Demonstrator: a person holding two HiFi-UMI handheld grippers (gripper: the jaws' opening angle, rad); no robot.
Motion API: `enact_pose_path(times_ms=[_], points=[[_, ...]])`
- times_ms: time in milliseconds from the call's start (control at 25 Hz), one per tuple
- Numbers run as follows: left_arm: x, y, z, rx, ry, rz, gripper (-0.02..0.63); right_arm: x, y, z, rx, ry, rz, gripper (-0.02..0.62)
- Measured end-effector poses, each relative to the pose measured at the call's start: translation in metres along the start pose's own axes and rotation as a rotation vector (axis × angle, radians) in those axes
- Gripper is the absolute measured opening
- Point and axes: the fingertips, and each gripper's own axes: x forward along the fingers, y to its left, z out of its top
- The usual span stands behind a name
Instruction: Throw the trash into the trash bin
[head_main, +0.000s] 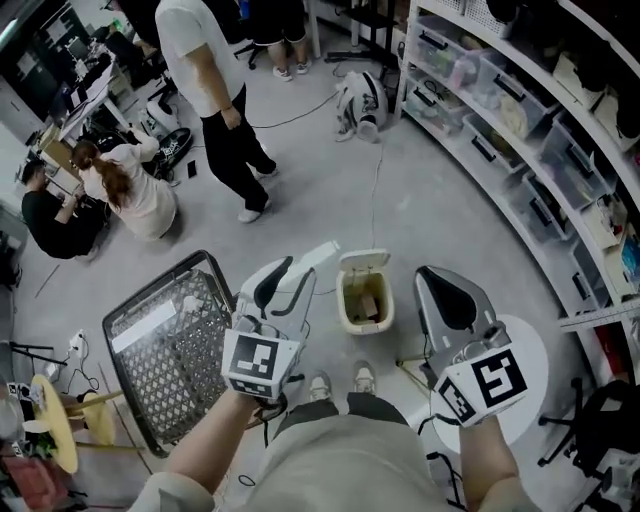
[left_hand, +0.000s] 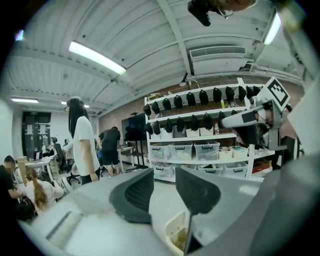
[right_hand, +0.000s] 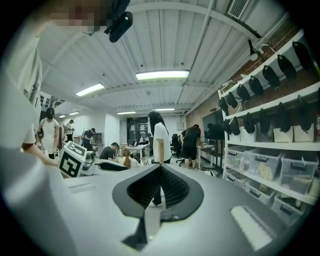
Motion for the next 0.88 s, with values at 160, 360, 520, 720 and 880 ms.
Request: enact_pose_path(times_ms=[160,360,520,720,880], points=[[-0.031,0.008,0.056,-0.031,-0.112,0.041,0.114,-0.007,0.019,0.035,0.003,-0.068,0.053,0.003],[-0.069,0.011,0.102,0.016,-0.190,0.069,0.094,-0.014,0.039,0.069,-0.026,-0.142,0.088,0.003],[-0.091,0.012,0.112,0.054,-0.197,0.101,0.029,-0.021,0.050,0.083,-0.076,-0.167,0.101,0.003],[-0.103,0.020,0.103,0.036,-0.175,0.127,0.003,-0.011,0.063,0.081,-0.088,-0.158,0.130,0.003],[-0.104,0.024,0.101,0.022,-0.169,0.137,0.003,-0.005,0.063,0.080,-0.086,-0.150,0.138,0.003]])
